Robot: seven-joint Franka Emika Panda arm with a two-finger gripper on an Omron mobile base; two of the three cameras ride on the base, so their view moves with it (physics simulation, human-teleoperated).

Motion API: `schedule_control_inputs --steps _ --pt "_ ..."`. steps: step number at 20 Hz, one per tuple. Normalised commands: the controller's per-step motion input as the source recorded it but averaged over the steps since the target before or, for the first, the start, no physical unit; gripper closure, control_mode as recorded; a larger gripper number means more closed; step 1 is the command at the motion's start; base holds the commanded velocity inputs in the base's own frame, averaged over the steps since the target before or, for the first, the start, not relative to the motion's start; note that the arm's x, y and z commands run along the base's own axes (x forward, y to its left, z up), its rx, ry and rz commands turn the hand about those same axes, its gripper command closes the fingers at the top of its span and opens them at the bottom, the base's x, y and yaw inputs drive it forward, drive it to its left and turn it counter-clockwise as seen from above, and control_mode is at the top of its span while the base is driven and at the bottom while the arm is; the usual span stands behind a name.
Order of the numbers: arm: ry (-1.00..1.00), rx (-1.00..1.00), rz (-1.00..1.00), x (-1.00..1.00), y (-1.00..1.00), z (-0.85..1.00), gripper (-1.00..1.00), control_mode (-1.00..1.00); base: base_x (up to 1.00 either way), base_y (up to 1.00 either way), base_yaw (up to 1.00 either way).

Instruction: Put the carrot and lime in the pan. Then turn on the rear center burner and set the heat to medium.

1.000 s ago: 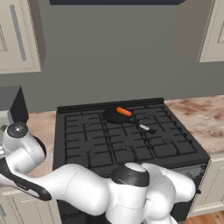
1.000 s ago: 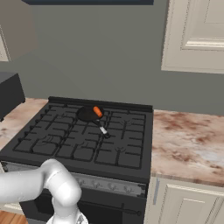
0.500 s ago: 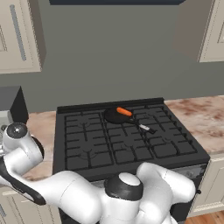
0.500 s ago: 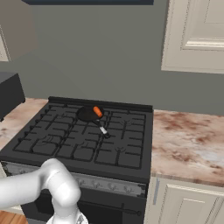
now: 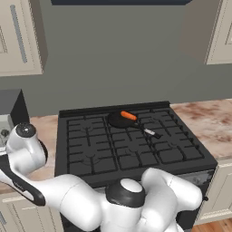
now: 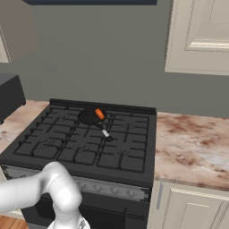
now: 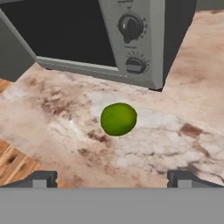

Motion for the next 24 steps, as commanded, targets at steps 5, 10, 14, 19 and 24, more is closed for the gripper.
schedule_control_inputs --steps 5,10,14,19,24 --pt "0.02 0.00 0.05 0.09 0.08 -0.38 -1.00 -1.00 0.00 0.00 0.00" --pt "0.01 0.00 0.00 0.07 0.00 -0.29 -1.00 -1.00 0.00 0.00 0.00" --pt "0.05 0.00 0.00 0.11 0.05 -0.11 -1.00 -1.00 0.00 0.00 0.00" --pt "0.09 0.00 0.00 0.22 0.17 -0.07 -1.00 -1.00 0.00 0.00 0.00" --pt "0.09 0.00 0.00 0.28 0.29 0.00 -1.00 -1.00 0.00 0.00 0.00"
